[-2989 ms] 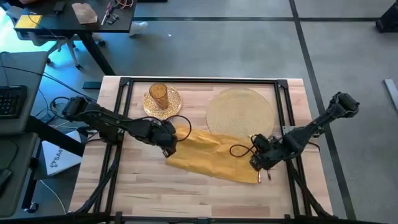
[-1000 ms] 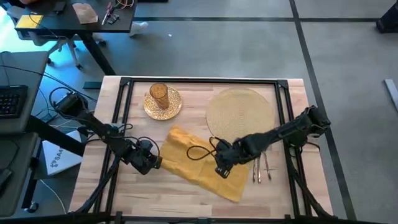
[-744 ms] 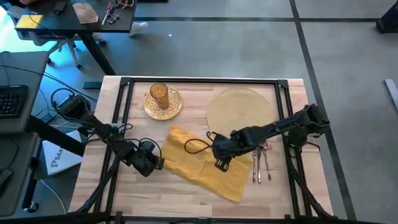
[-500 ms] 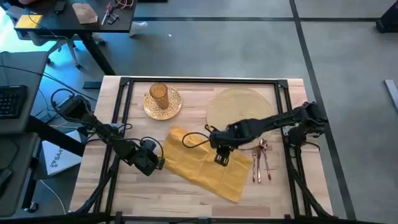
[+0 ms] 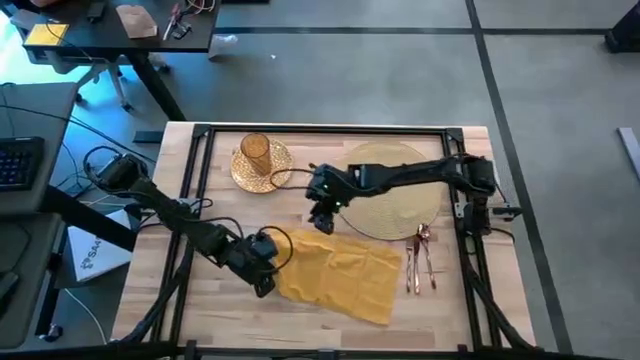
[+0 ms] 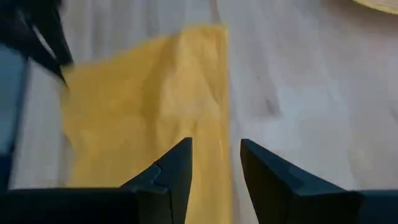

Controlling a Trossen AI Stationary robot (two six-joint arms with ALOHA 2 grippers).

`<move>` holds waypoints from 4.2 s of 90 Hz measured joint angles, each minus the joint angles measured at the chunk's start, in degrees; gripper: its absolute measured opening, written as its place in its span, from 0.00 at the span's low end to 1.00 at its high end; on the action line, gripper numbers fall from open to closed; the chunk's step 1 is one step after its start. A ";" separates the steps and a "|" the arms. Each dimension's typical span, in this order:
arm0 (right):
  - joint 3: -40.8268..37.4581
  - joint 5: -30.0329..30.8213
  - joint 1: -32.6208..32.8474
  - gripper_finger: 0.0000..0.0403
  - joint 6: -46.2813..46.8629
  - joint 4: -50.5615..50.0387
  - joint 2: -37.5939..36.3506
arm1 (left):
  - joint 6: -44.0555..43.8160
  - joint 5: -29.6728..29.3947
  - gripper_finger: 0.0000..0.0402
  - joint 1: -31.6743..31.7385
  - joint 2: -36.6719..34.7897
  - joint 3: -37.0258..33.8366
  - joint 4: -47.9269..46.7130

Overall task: Set table place
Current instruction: Fold the yellow table napkin

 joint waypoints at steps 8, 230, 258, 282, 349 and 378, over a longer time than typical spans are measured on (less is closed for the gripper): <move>0.00 -2.63 0.04 0.38 3.66 7.69 3.53 | -0.52 3.08 0.00 -0.16 1.04 -0.09 -0.35; 41.68 25.45 28.91 0.00 20.82 -38.98 -19.24 | 49.01 -9.06 0.00 4.73 -5.86 56.00 -27.06; 41.90 40.73 21.08 0.00 20.50 -49.95 -19.32 | 50.96 -19.51 0.00 15.50 -4.19 56.61 -32.79; 34.75 57.66 13.73 0.00 12.99 -54.48 -19.04 | 66.58 -28.92 0.00 26.96 1.29 56.59 -34.77; 8.46 43.49 27.62 0.00 22.07 -43.76 -19.10 | 53.04 -8.49 0.00 14.06 4.11 37.79 -34.93; -12.54 20.68 32.96 0.00 36.78 -6.57 -19.04 | 39.50 9.07 0.00 4.68 3.95 23.85 -23.38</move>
